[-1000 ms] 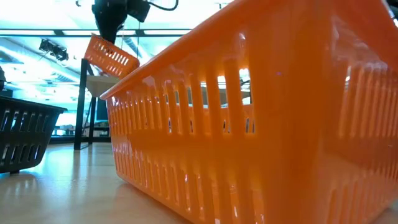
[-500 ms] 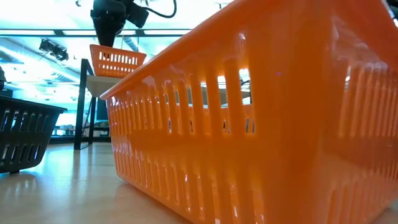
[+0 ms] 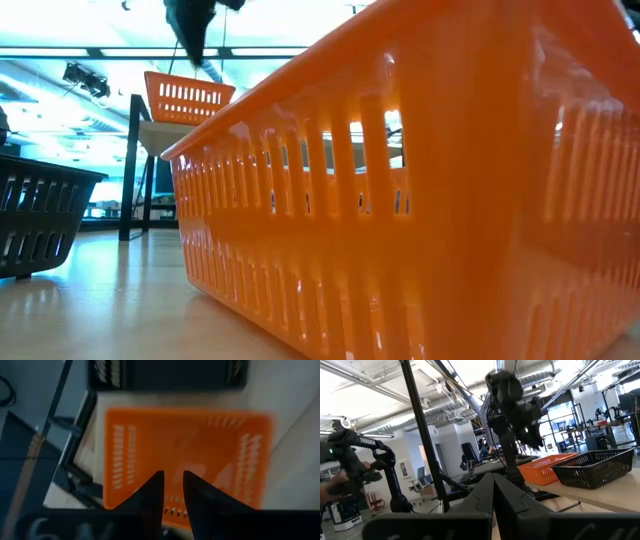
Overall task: Stack baskets on shelf by color
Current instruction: Adjust the orange bin on the shelf, then put the top gray bin on the shelf
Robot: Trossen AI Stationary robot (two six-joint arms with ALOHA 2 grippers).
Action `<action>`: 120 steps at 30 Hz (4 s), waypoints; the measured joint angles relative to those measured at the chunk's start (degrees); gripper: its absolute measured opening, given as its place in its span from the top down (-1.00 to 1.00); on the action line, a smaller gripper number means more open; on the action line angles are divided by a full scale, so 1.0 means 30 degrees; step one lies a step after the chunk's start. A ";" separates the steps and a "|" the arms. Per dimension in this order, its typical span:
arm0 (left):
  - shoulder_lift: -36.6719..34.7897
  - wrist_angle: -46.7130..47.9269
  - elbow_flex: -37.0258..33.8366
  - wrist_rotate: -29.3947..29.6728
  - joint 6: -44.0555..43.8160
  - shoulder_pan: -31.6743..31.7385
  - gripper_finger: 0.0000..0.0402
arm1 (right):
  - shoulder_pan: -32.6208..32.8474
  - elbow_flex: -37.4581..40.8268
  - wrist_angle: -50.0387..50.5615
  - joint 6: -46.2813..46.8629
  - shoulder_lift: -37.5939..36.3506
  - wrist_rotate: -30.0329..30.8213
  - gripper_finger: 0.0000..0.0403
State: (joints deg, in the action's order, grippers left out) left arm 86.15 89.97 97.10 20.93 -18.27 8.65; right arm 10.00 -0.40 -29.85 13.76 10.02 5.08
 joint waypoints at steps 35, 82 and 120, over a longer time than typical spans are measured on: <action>0.0073 -0.3121 -0.5275 -0.0958 -0.3049 -0.4942 0.61 | -0.0007 0.0000 -0.0009 -0.0240 0.0000 0.0000 0.94; 0.0066 -0.5860 -0.5289 0.0182 -0.1644 -0.3381 0.70 | -0.0005 0.0000 0.0007 -0.0277 0.0000 -0.0007 0.94; -0.0277 -3.4407 -1.4838 -0.4663 0.3476 -0.8289 0.74 | 0.0001 0.0000 -0.7540 0.1887 0.7960 0.3789 0.94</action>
State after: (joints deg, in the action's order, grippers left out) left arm 85.32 -13.25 52.59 6.94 -7.84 -16.22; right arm 10.00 -0.40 -52.47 19.42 33.90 16.45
